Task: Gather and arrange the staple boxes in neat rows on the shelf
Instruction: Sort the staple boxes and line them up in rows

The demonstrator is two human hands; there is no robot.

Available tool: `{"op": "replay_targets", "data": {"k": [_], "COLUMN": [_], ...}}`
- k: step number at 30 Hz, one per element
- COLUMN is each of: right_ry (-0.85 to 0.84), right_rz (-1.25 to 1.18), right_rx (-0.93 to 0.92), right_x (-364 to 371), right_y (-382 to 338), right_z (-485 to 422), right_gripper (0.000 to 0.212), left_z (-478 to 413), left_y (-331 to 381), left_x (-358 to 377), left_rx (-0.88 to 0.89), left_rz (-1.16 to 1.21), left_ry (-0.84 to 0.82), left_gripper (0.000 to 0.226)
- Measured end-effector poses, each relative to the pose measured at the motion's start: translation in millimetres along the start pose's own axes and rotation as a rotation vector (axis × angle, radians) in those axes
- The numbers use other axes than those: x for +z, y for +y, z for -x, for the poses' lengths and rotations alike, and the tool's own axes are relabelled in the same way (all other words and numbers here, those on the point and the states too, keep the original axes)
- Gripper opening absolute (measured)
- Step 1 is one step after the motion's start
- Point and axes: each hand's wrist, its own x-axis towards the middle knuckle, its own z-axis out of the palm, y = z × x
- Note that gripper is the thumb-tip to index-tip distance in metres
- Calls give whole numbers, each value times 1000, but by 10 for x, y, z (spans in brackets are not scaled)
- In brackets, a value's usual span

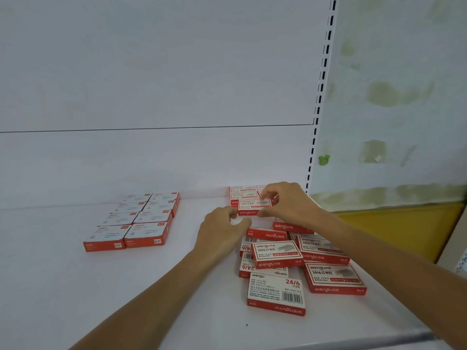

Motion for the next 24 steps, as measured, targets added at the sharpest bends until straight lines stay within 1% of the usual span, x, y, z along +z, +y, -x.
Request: {"op": "replay_targets", "data": {"k": [3, 7, 12, 15, 19, 24], "right_ry": [-115, -139, -133, -116, -102, -110], "right_rz": [41, 39, 64, 86, 123, 114], "right_rx": [13, 12, -4, -8, 4, -4], "right_x": [11, 31, 88, 112, 141, 146], "right_y": [-29, -42, -61, -58, -50, -35], "right_z": [-15, -63, -116, -143, -187, -194], "right_gripper": [25, 19, 19, 19, 16, 22], "left_z": [9, -14, -26, -36, -45, -51], "left_y": [14, -14, -45, -62, -71, -36], "left_x": [-18, -12, -23, -32, -40, -47], "left_rx": [-35, -38, -31, -35, -37, 4], "left_rz": [-124, -94, -24, 3, -20, -30], "left_ry": [-26, -85, -108, -130, -151, -164], "left_gripper": [41, 37, 31, 34, 39, 32]}}
